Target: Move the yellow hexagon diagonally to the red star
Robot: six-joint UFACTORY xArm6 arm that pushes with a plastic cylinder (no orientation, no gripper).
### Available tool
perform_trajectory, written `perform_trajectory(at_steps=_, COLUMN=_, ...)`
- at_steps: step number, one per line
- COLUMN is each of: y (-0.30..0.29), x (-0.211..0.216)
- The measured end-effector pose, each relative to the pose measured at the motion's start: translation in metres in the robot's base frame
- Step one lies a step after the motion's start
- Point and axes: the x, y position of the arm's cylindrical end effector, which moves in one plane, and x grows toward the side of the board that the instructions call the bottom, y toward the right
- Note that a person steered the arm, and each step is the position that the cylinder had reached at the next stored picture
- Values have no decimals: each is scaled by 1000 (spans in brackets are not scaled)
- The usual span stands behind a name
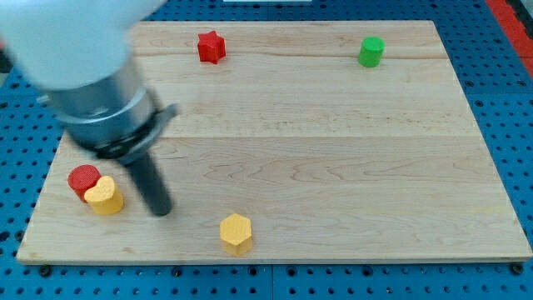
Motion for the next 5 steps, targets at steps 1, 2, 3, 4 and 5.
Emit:
perform_trajectory(at_steps=1, y=112, x=-18)
perform_trajectory(at_steps=2, y=175, x=48)
perform_trajectory(at_steps=3, y=158, x=75)
perform_trajectory(at_steps=4, y=78, x=61)
perform_trajectory(at_steps=5, y=7, x=56)
